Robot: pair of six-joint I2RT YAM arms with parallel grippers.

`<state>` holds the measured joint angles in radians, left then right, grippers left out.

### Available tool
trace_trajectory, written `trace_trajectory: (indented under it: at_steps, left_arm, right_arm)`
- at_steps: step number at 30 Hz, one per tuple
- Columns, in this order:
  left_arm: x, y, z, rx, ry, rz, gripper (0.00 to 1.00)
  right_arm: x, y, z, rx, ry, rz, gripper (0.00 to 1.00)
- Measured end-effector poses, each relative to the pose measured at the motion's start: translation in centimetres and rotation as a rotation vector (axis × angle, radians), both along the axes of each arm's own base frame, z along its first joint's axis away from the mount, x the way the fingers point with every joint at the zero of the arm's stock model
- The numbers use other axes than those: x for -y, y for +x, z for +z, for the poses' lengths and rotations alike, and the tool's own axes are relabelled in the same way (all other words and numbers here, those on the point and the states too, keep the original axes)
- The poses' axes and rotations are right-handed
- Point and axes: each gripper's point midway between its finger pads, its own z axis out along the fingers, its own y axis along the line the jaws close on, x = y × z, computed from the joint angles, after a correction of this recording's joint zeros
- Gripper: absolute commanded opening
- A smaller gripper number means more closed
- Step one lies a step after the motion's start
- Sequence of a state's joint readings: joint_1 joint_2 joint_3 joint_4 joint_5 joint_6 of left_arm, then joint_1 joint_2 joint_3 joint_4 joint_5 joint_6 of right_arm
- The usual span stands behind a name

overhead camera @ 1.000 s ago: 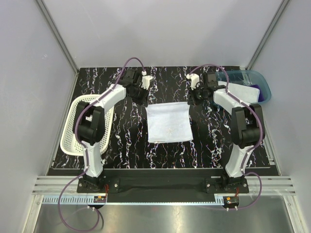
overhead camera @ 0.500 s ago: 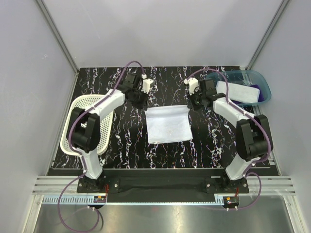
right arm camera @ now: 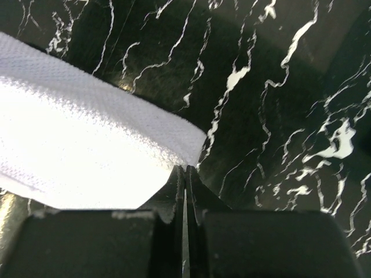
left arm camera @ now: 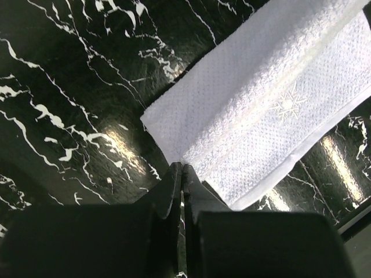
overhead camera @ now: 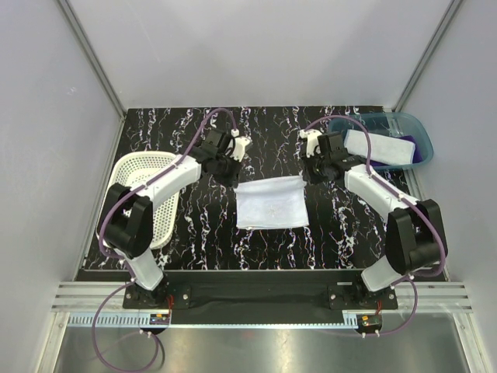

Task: Fold and stack the towels
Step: Fold the towel

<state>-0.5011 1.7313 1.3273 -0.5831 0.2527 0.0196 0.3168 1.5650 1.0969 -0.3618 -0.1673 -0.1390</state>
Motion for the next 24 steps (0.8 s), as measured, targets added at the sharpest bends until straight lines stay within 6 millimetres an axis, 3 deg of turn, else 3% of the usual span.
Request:
trace_trajectory:
  at_steps: [9, 22, 24]
  left_arm:
    - [-0.1, -2.7, -0.7, -0.029, 0.013, 0.014, 0.0]
    - [0.0, -6.7, -2.2, -0.093, 0.032, 0.005, 0.0]
    - [-0.1, -7.3, -2.8, -0.109, 0.044, 0.012, 0.02]
  right_arm:
    - [0.3, -4.0, -1.7, -0.139, -0.035, -0.089, 0.0]
    - [0.0, -7.1, -3.4, -0.266, 0.031, -0.214, 0.0]
    - [-0.2, -7.6, -3.7, -0.284, 0.037, -0.224, 0.04]
